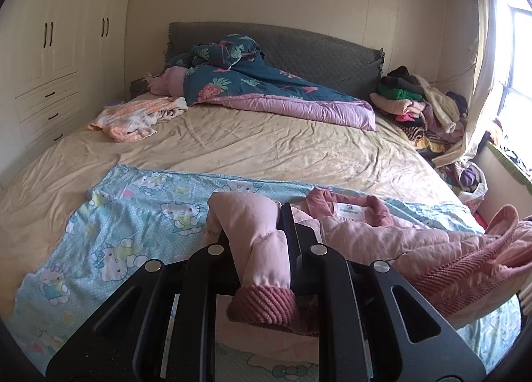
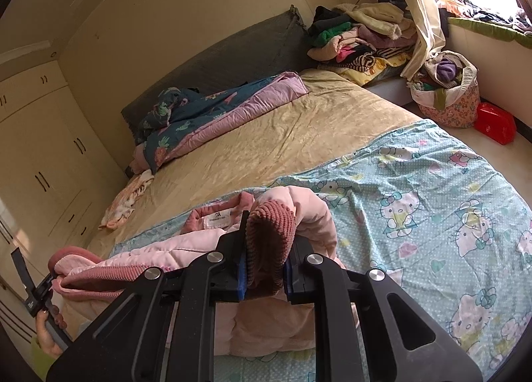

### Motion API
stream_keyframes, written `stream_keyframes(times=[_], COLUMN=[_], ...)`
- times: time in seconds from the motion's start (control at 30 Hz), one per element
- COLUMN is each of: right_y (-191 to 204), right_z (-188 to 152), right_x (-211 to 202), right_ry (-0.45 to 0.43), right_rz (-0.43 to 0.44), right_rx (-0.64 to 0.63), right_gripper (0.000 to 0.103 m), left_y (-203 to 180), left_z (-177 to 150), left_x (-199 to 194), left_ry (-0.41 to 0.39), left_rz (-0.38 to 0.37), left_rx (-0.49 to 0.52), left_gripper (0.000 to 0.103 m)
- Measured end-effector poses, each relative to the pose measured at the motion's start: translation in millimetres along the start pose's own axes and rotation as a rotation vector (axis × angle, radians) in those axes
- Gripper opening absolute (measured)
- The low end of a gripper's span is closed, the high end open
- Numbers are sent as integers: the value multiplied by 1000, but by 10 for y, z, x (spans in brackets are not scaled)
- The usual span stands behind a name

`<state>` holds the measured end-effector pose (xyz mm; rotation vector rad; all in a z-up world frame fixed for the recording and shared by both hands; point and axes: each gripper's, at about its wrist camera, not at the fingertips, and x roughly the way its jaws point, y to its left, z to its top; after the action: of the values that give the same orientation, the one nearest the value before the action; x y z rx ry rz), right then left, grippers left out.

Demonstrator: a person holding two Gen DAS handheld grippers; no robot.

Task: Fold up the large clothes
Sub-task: 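Lift the hem and carry it toward the collar with both tools, then lay the hem over the collar end and open both tools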

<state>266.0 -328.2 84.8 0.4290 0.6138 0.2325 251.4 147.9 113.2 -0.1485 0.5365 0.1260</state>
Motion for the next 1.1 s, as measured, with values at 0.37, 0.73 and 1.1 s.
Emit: stream_keyframes(times=[0.37, 0.73, 1.1], right_y=[-94, -279, -389], right_z=[81, 58, 39], right_x=[418, 785, 1015], right_ry=[42, 103, 151], right_rz=[-35, -32, 23], right_rx=[21, 70, 117], right_gripper=[15, 18, 35], left_y=[-107, -154, -187], left_z=[0, -39, -131], left_x=[299, 595, 810], left_ry=[29, 62, 86], left_rz=[35, 45, 45], left_rx=[41, 52, 60], left_gripper=[10, 10, 10])
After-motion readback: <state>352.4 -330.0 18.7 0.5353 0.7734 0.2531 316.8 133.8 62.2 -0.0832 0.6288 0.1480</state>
